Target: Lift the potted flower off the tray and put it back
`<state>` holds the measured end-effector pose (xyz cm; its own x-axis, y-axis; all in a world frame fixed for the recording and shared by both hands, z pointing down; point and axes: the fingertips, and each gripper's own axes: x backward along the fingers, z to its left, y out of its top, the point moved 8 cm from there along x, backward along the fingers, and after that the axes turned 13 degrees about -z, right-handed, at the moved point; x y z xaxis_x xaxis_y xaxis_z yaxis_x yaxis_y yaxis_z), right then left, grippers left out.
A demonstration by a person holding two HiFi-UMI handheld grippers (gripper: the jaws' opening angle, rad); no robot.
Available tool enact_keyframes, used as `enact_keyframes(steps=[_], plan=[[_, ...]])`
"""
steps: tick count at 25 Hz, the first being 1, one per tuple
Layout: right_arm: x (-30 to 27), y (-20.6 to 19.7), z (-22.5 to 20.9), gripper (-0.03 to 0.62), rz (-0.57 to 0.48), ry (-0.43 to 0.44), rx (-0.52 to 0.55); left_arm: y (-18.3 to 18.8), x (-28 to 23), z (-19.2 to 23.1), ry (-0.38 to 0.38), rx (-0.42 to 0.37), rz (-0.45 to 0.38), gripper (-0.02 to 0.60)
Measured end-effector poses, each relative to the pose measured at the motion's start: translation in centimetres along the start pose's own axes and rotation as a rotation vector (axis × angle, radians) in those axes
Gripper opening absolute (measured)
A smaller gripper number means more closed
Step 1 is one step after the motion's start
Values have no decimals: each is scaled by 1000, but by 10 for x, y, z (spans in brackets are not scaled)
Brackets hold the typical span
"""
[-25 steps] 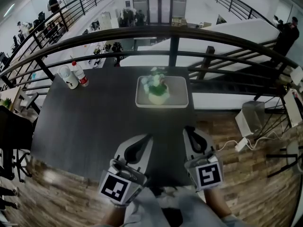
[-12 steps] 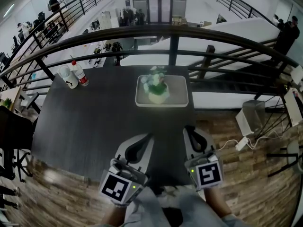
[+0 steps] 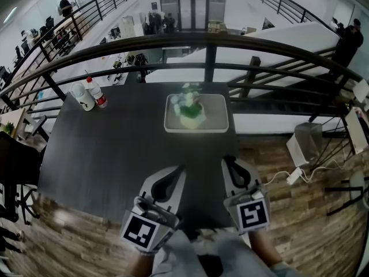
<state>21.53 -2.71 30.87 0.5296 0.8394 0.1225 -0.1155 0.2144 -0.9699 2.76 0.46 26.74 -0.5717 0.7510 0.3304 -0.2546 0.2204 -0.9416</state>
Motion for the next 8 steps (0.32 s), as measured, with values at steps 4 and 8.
enact_keyframes(steps=[4, 8], plan=[[-1, -1, 0, 2, 0, -2, -3, -1, 1, 2, -1, 0, 1, -2], [0, -1, 1, 2, 1, -6, -9, -1, 1, 1, -4, 2, -1, -2]])
